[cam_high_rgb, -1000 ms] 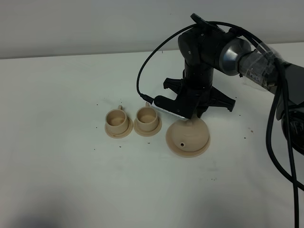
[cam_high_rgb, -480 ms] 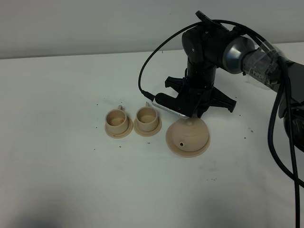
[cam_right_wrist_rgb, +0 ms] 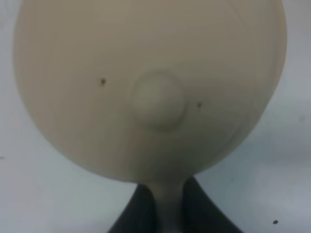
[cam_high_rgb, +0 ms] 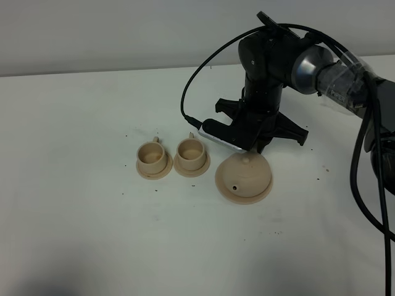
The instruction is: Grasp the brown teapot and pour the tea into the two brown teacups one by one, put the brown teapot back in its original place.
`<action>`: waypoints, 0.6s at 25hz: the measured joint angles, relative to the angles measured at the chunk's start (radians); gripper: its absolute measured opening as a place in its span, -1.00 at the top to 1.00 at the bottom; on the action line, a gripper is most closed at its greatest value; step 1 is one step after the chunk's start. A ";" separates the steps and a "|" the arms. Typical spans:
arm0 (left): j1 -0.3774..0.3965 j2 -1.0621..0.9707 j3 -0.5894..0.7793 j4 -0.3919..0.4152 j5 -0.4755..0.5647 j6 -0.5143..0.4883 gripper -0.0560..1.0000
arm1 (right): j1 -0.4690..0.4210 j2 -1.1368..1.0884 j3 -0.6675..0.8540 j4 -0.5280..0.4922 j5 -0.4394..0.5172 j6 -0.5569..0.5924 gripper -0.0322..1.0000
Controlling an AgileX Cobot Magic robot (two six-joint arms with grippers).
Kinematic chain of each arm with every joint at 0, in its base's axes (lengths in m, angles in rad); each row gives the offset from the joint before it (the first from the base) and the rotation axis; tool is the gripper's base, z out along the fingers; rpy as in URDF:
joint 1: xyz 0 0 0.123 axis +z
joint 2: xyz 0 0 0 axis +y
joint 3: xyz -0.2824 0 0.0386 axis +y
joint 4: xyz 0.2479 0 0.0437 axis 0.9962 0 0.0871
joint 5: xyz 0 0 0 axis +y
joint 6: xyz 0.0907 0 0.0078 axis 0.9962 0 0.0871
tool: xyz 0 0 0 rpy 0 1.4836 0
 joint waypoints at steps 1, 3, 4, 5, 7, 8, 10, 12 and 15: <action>0.000 0.000 0.000 0.000 0.000 0.000 0.66 | -0.001 -0.001 0.000 0.000 0.000 0.000 0.72; 0.000 0.000 0.000 0.000 0.000 0.000 0.66 | -0.002 -0.001 0.000 0.000 0.000 0.000 0.72; 0.000 0.000 0.000 0.000 0.000 0.000 0.66 | -0.002 -0.001 0.000 0.000 0.001 0.000 0.73; 0.000 0.000 0.000 0.000 0.000 0.000 0.66 | -0.003 -0.001 0.000 0.000 0.001 0.000 0.73; 0.000 0.000 0.000 0.000 0.000 0.000 0.66 | -0.003 -0.001 0.000 0.000 0.001 0.000 0.73; 0.000 0.000 0.000 0.000 0.000 0.000 0.66 | -0.003 -0.002 0.000 0.005 0.001 0.000 0.73; 0.000 0.000 0.000 0.000 0.000 0.000 0.66 | -0.003 -0.007 0.000 0.005 0.001 0.000 0.73; 0.000 0.000 0.000 0.000 0.000 0.000 0.66 | -0.003 -0.015 0.000 0.008 0.001 0.000 0.73; 0.000 0.000 0.000 0.000 0.000 0.000 0.66 | -0.003 -0.025 0.000 0.011 0.001 0.000 0.73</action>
